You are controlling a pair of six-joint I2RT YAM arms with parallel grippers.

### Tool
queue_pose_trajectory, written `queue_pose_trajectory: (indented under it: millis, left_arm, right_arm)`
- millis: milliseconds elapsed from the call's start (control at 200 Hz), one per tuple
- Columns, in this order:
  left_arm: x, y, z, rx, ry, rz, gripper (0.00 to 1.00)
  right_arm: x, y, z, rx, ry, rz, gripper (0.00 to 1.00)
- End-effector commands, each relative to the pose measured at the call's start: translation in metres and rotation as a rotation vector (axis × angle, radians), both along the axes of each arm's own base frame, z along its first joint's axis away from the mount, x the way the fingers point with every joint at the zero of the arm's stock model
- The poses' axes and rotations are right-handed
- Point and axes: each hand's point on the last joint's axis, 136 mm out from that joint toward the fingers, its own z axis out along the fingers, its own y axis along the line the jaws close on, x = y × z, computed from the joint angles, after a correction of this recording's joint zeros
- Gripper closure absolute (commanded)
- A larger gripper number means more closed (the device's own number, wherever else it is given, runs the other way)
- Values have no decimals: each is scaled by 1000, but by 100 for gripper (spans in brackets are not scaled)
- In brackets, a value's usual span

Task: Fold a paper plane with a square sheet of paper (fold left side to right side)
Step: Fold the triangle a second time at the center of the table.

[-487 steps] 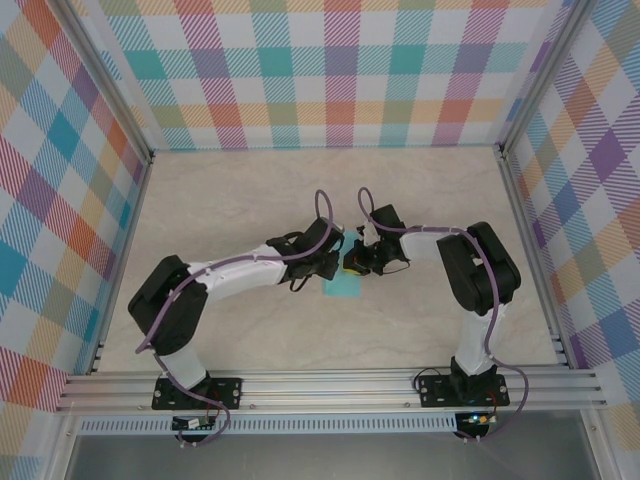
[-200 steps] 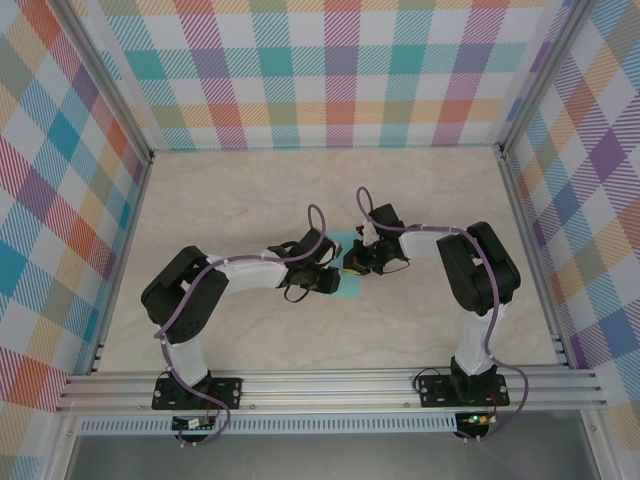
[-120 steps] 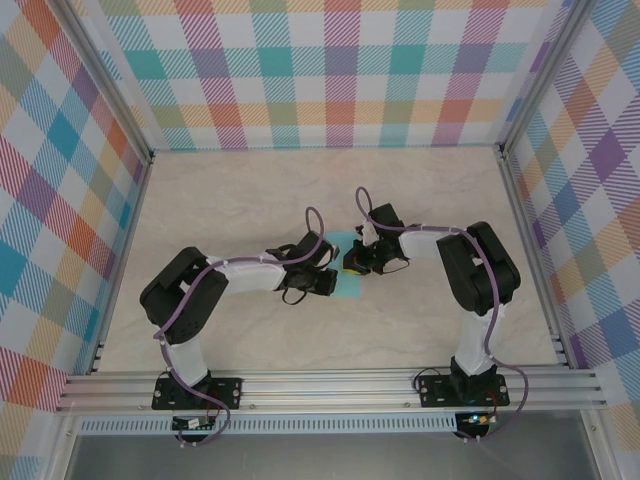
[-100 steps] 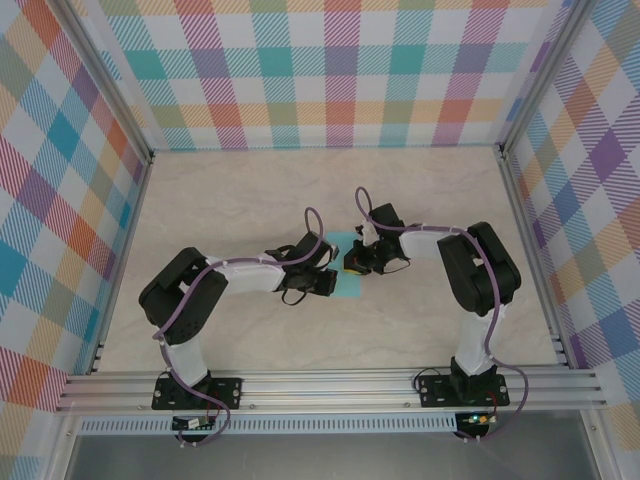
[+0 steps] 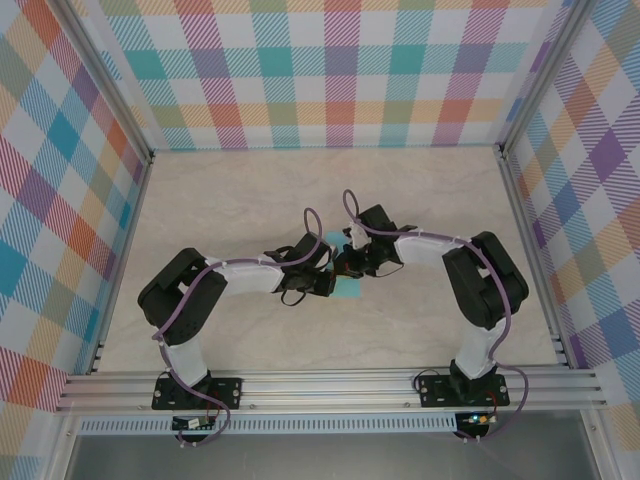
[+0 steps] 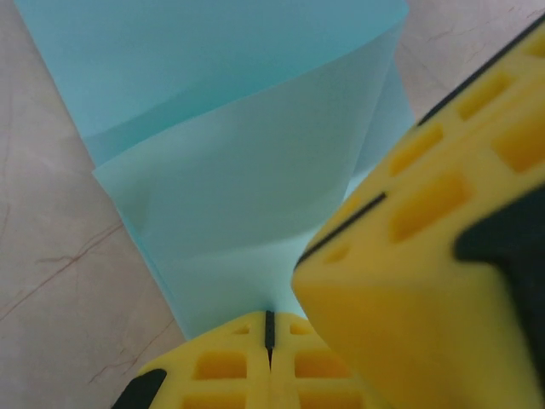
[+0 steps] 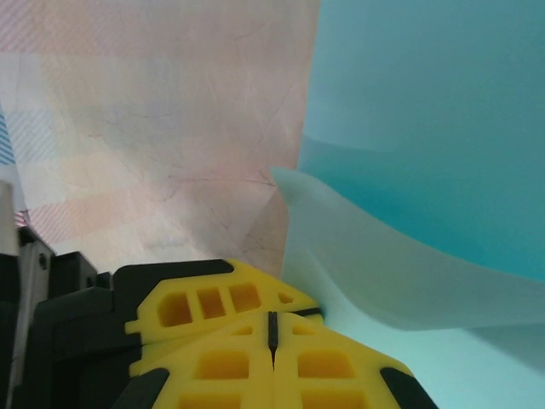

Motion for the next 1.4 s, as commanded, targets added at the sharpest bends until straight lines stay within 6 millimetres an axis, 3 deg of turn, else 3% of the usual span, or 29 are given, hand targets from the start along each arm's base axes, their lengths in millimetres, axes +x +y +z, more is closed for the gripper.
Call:
queue_pose_trajectory:
  millis: [0,325,535,860,1225,1395]
  left_arm:
    - [-15,25,-24,93,78,27,100]
    - [-16,27,-26,104,77,34,100]
    - [-16,30,-29,114,79,39,100]
    - [-16,30,-32,123,80,34,100]
    - [-16,28,-29,110,80,34,100]
    - [-15,27,-25,104,75,32,100]
  right_arm:
    - [-9,-1,-15,-25,52,9,100]
    - [-11,-13,-41,-115,72,3,100]
    - [-2,-25,-47,-164,54,-3,100]
    - [19,-53,-49,-196,30,-48,100]
    - [61,-92,-51,-234,20,-135,100]
    - [71,-105,-32,-232,-20,-161,100]
